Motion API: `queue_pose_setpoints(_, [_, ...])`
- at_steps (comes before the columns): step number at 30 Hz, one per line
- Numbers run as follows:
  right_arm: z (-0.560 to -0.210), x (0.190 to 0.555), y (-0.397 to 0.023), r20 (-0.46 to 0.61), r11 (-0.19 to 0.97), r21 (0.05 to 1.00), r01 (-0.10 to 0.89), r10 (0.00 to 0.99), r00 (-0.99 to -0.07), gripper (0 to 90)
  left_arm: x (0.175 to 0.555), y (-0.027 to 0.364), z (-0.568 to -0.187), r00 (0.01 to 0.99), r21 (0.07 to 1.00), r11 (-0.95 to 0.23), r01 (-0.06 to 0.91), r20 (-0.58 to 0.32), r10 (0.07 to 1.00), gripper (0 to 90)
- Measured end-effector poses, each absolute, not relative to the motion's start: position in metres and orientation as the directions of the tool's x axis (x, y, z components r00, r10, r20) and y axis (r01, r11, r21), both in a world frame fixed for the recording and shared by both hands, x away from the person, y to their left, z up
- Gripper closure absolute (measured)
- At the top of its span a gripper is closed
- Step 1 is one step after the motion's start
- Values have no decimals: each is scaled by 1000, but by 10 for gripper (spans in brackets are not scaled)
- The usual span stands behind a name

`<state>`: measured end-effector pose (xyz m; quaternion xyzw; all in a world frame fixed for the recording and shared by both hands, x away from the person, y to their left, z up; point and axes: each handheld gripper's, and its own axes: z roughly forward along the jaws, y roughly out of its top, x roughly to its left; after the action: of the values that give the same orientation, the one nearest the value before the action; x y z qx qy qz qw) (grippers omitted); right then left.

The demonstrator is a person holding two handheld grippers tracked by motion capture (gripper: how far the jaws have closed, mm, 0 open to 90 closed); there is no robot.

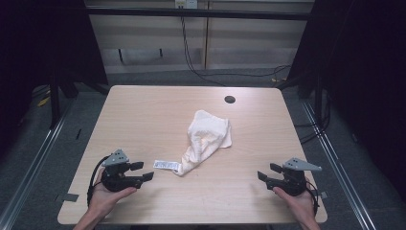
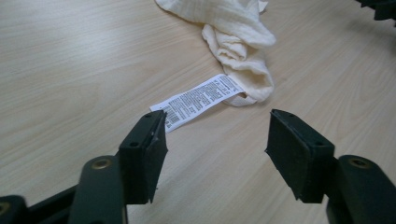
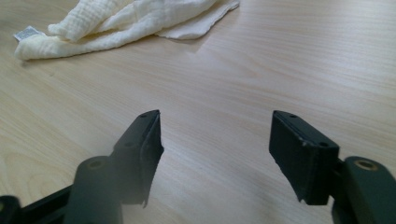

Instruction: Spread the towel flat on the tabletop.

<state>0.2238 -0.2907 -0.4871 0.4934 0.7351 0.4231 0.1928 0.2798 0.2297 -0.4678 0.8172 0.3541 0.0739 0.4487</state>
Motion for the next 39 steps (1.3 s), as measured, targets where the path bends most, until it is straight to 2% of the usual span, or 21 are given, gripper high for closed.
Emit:
queue_pose_setpoints(11, [-487,226,-280,173,185,790,584,847,-503,408,283,237,-469,731,792,-295,534,-257,632,348])
queue_pose_setpoints(16, [-478,227,-265,183,219,790,573,808,-561,496,277,241,-467,728,795,-299,528,-243,642,350])
queue_pose_setpoints(27, [-463,243,-232,183,274,810,519,722,-667,524,279,238,-467,759,794,-330,511,-236,607,364])
queue_pose_setpoints(35, [-452,269,-197,173,315,818,482,664,-727,524,280,237,-467,760,796,-323,512,-245,601,364])
queue_pose_setpoints(39, [-448,291,-179,160,336,820,464,642,-749,558,280,237,-468,760,792,-334,510,-234,606,363])
